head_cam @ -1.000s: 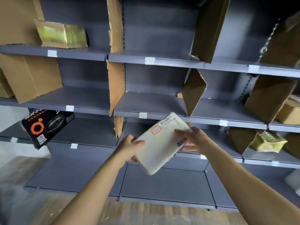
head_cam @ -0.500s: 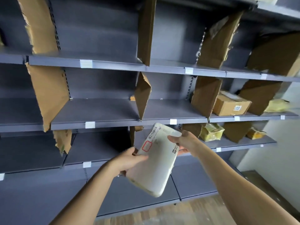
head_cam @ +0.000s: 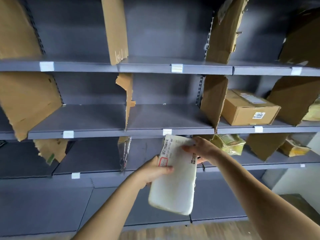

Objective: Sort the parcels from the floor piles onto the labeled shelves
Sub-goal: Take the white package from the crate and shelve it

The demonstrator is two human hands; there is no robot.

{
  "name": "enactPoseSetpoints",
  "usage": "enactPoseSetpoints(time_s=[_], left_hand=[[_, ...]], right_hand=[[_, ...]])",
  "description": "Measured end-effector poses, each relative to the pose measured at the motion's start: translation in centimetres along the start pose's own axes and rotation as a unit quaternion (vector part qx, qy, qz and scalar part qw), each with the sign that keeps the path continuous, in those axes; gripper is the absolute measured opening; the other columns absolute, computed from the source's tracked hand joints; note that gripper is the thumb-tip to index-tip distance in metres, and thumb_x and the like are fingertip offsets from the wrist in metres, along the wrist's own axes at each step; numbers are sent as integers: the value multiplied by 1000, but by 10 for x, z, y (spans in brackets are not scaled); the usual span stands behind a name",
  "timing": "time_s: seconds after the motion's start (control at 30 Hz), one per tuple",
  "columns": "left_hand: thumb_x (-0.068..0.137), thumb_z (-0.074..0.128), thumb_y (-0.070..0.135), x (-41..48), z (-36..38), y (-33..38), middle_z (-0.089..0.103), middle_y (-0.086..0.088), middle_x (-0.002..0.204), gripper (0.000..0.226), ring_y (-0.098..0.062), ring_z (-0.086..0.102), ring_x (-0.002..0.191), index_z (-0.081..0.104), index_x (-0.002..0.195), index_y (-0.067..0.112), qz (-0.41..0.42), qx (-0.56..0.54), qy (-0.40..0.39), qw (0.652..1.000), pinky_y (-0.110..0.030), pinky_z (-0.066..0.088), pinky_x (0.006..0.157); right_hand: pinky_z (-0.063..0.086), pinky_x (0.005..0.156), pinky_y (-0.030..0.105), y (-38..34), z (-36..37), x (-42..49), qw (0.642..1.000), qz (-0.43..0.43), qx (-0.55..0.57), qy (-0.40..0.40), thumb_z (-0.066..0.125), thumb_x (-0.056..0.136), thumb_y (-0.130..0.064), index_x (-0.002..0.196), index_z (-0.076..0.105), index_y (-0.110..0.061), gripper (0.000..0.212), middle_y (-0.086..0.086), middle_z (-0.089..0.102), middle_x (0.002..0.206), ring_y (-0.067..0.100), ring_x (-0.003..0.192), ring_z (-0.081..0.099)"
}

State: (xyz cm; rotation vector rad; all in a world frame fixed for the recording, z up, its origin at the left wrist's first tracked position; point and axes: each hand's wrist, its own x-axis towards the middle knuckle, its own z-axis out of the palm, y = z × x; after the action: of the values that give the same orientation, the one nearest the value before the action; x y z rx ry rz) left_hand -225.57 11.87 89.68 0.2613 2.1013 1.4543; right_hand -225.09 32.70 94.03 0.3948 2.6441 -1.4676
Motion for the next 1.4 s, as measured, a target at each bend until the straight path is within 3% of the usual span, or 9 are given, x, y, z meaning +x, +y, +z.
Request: enactPoseSetpoints(time_s=[0.27, 0.43, 0.53, 0.67, 0.83, 0.93, 1.0, 1.13, 1.4], left_hand=[[91, 69, 22, 31, 33, 31, 71, 7, 100, 26, -7, 67, 83, 56, 113, 21, 16, 8, 49, 999, -24, 53, 74], [75, 74, 38, 45, 33, 42, 74, 8, 104, 44, -15, 72, 92, 57, 114, 27, 17, -5, 85, 996, -45, 58, 85], [82, 73, 32, 53, 32, 49, 74, 7, 105, 28, -15, 71, 94, 61, 107, 28, 39, -42, 112, 992, -43, 57, 87], [88, 70, 29, 59, 32, 67, 73, 4, 103, 14, -18, 70, 92, 60, 99, 28, 65, -107, 150, 981, -35, 54, 77], [90, 67, 34, 64, 26, 86, 72, 5, 103, 22, -17, 69, 88, 58, 109, 28, 96, -140, 223, 960, -27, 54, 61], [75, 67, 43, 70, 19, 96, 70, 3, 107, 46, -23, 69, 93, 52, 116, 29, 93, -159, 218, 958, -46, 62, 67], [68, 66, 42, 78, 14, 103, 69, 2, 111, 55, -25, 68, 98, 50, 119, 27, 99, -169, 210, 958, -49, 62, 70], [82, 69, 23, 102, 2, 110, 62, 4, 119, 50, -22, 60, 107, 43, 125, 23, 108, -202, 184, 956, -37, 61, 64], [61, 71, 31, 154, 6, 108, 64, -8, 122, 73, -23, 63, 108, 47, 126, 9, 108, -249, 169, 948, -29, 59, 58]], right_hand=[[55, 56, 29, 18, -44, 27, 999, -12, 42, -7, 72, 89, -21, 96, 58, -19, 16, 7, 63, 91, 15, 74, 64], [57, 86, 40, 14, -47, 41, 996, -16, 71, 47, 82, 76, -37, 132, 47, -18, 68, 6, 59, 115, 25, 102, 63], [56, 76, 28, 8, -51, 46, 992, -22, 78, 92, 84, 66, -50, 117, 59, -13, 67, 2, 66, 106, 16, 89, 66], [43, 61, 23, -17, -63, 46, 991, -83, 49, 92, 74, 85, -29, 77, 64, -10, 24, -3, 63, 72, 13, 65, 57], [56, 88, 36, -53, -72, 61, 986, -157, 9, 52, 67, 87, -18, 108, 61, -22, 22, -1, 70, 107, 19, 96, 68], [58, 79, 33, -71, -71, 76, 981, -184, -26, 54, 69, 83, -17, 120, 57, -21, 40, 0, 68, 114, 18, 95, 67], [53, 70, 24, -84, -72, 88, 978, -197, -32, 62, 70, 82, -17, 125, 54, -21, 46, -5, 65, 111, 13, 91, 64], [49, 82, 25, -109, -74, 120, 967, -216, -116, 65, 67, 84, -16, 127, 56, -21, 45, -3, 64, 114, 16, 102, 61], [33, 102, 24, -118, -67, 180, 918, -240, -312, 49, 58, 95, -19, 146, 44, -19, 54, 7, 52, 145, 26, 132, 47]])
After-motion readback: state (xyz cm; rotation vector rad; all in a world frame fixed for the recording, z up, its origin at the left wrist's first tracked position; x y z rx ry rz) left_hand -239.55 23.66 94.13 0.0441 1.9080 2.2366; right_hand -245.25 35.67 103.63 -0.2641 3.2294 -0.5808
